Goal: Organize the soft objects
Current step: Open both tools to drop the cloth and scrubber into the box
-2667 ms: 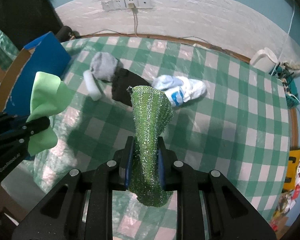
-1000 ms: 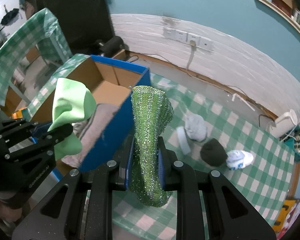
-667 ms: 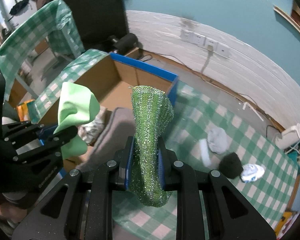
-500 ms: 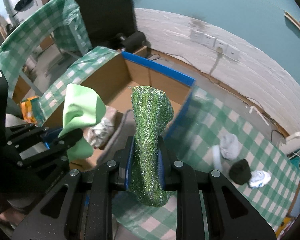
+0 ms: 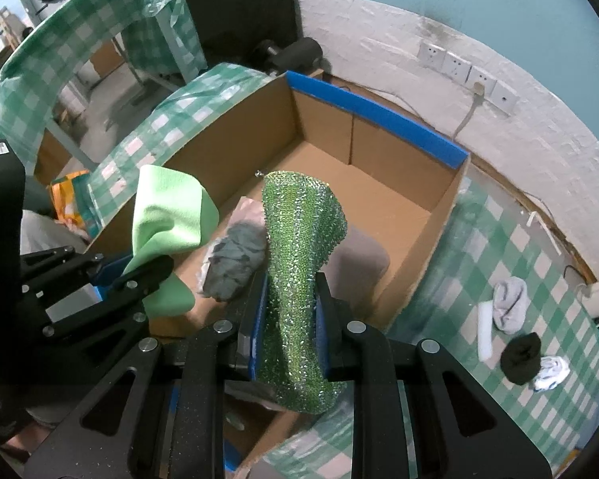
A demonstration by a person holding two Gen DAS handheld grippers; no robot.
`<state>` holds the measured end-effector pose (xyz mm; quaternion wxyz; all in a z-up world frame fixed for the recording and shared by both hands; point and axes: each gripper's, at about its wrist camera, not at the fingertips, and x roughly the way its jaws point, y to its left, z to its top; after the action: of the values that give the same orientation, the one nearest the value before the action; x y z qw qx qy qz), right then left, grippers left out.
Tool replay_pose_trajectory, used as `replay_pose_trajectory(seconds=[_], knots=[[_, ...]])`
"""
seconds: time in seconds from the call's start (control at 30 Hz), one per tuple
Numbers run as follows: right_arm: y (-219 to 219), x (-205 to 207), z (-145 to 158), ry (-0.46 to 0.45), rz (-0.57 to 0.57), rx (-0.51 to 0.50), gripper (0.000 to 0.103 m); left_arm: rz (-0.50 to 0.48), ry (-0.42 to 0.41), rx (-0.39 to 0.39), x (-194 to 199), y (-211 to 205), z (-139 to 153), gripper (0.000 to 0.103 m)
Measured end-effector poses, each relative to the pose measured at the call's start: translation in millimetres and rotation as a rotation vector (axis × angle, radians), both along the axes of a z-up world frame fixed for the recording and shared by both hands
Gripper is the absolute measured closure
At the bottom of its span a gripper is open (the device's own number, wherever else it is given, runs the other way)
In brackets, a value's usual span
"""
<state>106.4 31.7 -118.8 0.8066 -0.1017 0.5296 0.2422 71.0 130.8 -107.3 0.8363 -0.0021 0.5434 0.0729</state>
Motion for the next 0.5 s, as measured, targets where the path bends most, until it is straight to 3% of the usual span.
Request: replay_pose_trajectory(seconds=[0.1, 0.2, 0.23, 0.3, 0.5], knots=[[2.4, 0.4, -1.9, 0.008, 0.005, -0.004, 0.076, 0.008, 0.007, 0.010, 1.2, -0.7, -1.3, 0.059], [-0.3, 0.0, 0.1, -0.007, -0.014, -0.001, 0.048, 0.013, -0.009, 0.017, 0.1, -0.8, 0.2, 0.055], [-1.9, -0.5, 1.6, -0.023, -0.018, -0.008, 0.045, 0.014, -0.013, 0.015, -0.3, -0.4, 1.1, 0.052], [-4.5, -0.5, 2.1, -0.035, -0.027, -0.021, 0.043, 0.009, -0.017, 0.020, -0.2, -1.5, 2.9, 0.039], [-19.8, 0.1, 6.1, -0.039, -0.063, -0.020, 0.040, 0.008, -0.047, 0.026, -0.3, -5.6, 9.5, 0.031]])
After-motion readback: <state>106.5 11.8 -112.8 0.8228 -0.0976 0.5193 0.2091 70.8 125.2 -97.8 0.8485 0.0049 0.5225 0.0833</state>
